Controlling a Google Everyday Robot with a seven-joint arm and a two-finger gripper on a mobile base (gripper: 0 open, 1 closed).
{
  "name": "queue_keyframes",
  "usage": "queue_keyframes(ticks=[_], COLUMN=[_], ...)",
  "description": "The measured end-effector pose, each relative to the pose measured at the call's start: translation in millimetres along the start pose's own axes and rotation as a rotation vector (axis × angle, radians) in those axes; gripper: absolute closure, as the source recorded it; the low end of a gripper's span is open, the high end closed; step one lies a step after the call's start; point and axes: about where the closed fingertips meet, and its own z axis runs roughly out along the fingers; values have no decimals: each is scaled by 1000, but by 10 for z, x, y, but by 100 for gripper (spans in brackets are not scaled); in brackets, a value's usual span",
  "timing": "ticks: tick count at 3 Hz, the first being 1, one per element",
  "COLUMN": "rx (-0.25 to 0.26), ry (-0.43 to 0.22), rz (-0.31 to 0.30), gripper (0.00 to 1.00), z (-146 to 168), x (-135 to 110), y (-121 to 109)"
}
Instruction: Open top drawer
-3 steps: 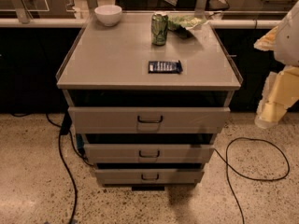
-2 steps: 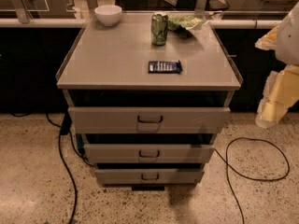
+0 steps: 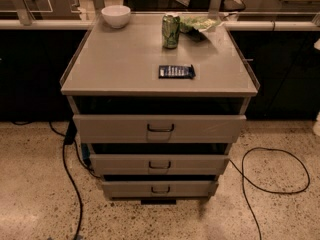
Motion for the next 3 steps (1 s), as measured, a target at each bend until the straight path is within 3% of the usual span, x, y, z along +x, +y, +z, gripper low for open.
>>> queue_keyframes(ticks=[2,3], rx=[81,81], ry=[45,45], rz=[55,55], gripper=[0,0], z=[5,6], x=[907,905], y=[-538,-537])
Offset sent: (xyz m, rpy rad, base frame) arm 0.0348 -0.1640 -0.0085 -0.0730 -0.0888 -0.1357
